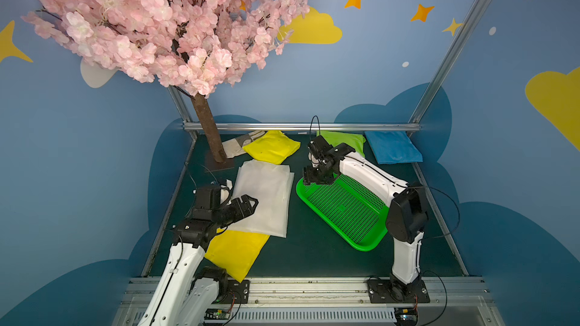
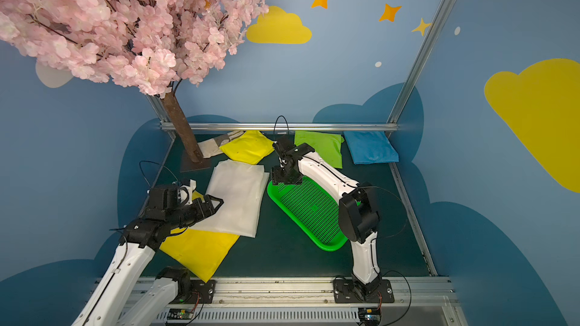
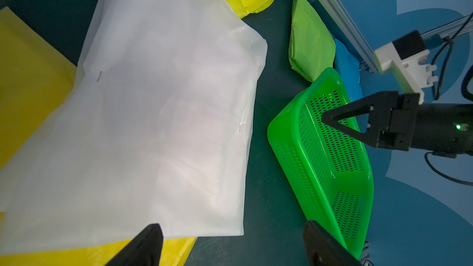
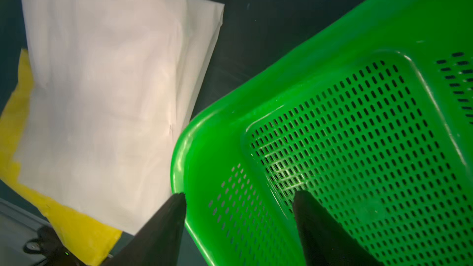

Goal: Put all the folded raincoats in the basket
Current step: Adjust the basket at the center of the board.

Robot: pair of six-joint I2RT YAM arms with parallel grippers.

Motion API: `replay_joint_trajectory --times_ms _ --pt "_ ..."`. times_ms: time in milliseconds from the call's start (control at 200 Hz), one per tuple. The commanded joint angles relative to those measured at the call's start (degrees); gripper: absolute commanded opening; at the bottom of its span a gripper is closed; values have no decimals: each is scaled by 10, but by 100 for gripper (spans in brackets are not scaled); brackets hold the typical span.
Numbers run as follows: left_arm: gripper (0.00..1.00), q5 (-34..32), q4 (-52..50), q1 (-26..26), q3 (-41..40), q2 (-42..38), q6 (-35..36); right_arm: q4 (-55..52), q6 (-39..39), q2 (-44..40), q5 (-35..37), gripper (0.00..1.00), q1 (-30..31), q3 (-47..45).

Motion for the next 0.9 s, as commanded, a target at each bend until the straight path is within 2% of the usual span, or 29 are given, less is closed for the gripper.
replay_joint_trajectory --times_ms 0,155,250,335,456,556,646,766,896 --pt "89 8 -6 9 -1 2 5 -7 85 41 -11 67 -9 48" --pt "89 9 -7 11 0 4 5 -23 92 95 -13 62 -10 94" --pt "89 6 -8 11 0 1 5 -38 79 111 -18 50 -5 105" --pt "89 5 -8 11 -1 -3 5 -44 65 97 -15 38 6 86" --pt "89 3 -7 11 -1 -7 3 -23 51 45 -16 34 30 9" --pt "89 3 -8 11 -3 -8 0 -2 39 1 -29 35 41 -64" --pt "89 3 -7 10 -3 -10 -1 7 33 -33 -16 46 37 -97" --pt "89 1 -7 9 -4 -10 -1 3 24 -47 -10 50 30 -75" --pt "89 -2 -7 6 -4 -10 -2 4 40 -31 -55 55 14 -34"
